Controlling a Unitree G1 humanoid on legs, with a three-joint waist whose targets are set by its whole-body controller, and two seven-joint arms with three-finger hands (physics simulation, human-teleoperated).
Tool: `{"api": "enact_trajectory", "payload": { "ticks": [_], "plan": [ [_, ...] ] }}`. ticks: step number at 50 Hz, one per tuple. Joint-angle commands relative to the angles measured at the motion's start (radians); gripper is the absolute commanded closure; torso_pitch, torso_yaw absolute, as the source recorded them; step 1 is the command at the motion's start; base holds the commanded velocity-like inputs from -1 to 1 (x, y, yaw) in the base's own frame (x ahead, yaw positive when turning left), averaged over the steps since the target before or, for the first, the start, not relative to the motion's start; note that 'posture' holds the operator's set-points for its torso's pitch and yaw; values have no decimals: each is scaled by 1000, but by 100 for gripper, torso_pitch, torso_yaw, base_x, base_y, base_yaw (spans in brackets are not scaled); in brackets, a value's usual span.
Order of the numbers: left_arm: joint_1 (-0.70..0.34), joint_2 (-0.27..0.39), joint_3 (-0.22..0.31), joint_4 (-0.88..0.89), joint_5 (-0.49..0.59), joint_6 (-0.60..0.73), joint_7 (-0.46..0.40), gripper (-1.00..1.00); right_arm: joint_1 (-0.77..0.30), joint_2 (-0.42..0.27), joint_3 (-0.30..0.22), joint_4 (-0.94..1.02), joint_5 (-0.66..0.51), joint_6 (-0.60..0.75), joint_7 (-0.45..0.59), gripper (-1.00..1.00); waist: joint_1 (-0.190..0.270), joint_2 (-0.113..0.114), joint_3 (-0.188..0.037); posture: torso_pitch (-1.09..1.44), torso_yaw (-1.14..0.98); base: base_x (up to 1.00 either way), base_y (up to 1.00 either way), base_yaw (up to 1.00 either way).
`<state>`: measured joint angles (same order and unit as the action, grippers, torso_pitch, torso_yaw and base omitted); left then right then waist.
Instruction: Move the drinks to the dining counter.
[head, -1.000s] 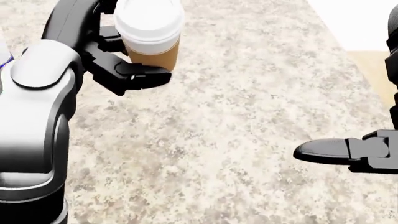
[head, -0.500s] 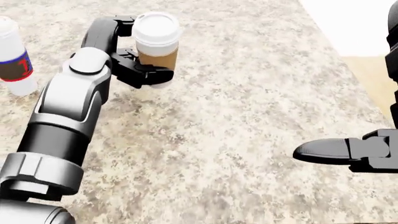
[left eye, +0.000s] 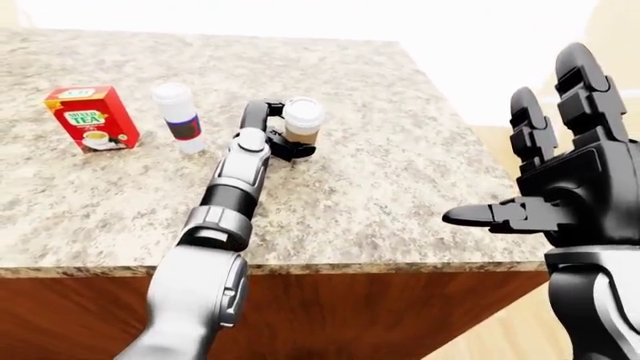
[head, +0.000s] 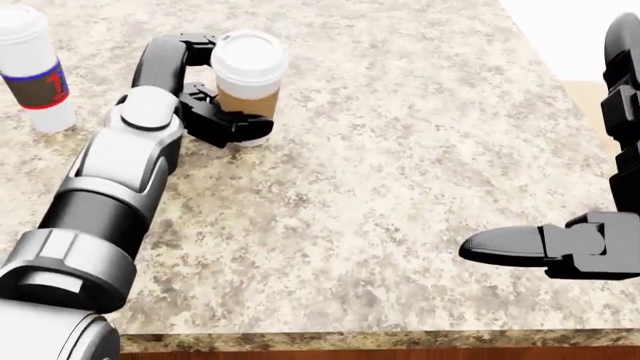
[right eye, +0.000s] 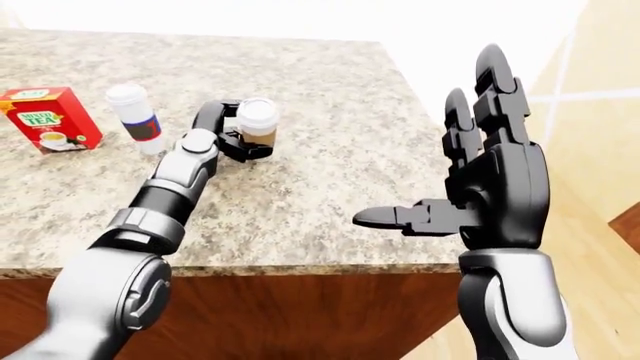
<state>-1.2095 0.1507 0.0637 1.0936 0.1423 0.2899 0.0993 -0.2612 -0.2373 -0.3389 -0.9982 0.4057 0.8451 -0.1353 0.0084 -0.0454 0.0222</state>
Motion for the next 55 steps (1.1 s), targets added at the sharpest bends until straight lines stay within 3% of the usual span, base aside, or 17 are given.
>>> {"api": "enact_trajectory", "payload": {
  "ticks": [1,7,8,16,17,18,24,30,36,47,55],
  "plan": [
    [-39,8,1,-34,7,-31,5,75,-17,-7,-10,-20,-4,-27,3,-100,0,0,-24,0,0,0,0,0],
    [-34,4,1,-22,18,-43,7,55,-8,-4,-12,-17,-7,-36,10,-100,1,2,-26,0,0,0,0,0],
    [-33,4,6,-17,14,-46,9,33,-9,-2,-14,-18,-4,-33,9,-100,1,2,-27,0,0,0,0,0],
    [-32,5,7,-11,13,-53,6,22,-11,-4,-12,-19,-4,-32,9,-100,1,3,-27,0,0,0,0,0],
    [-31,5,6,-11,13,-52,4,2,-11,-4,-13,-16,-4,-35,10,-100,1,3,-28,0,0,0,0,0],
    [-31,5,5,-11,15,-51,5,-2,-10,-4,-13,-15,-5,-37,12,-100,1,3,-27,0,0,0,0,0],
    [-31,3,6,-11,16,-49,6,-9,-14,-5,-19,-18,1,-27,9,-100,1,3,-27,0,0,0,0,0],
    [-27,10,6,-10,20,-51,5,-51,-15,-6,-20,-16,4,-28,9,-100,0,3,-28,0,0,0,0,0],
    [-26,11,6,-20,18,-45,-2,-76,-16,-5,-17,-13,3,-33,8,-100,-1,4,-29,0,0,0,0,0],
    [-11,31,2,-135,40,29,3,-73,-16,-13,-26,-18,15,-29,5,-100,-4,5,-31,0,0,0,0,0],
    [76,57,14,-428,30,185,-39,-68,-24,-22,-40,-24,33,-15,-5,-100,-5,8,-27,0,0,0,0,0]
  ]
}}
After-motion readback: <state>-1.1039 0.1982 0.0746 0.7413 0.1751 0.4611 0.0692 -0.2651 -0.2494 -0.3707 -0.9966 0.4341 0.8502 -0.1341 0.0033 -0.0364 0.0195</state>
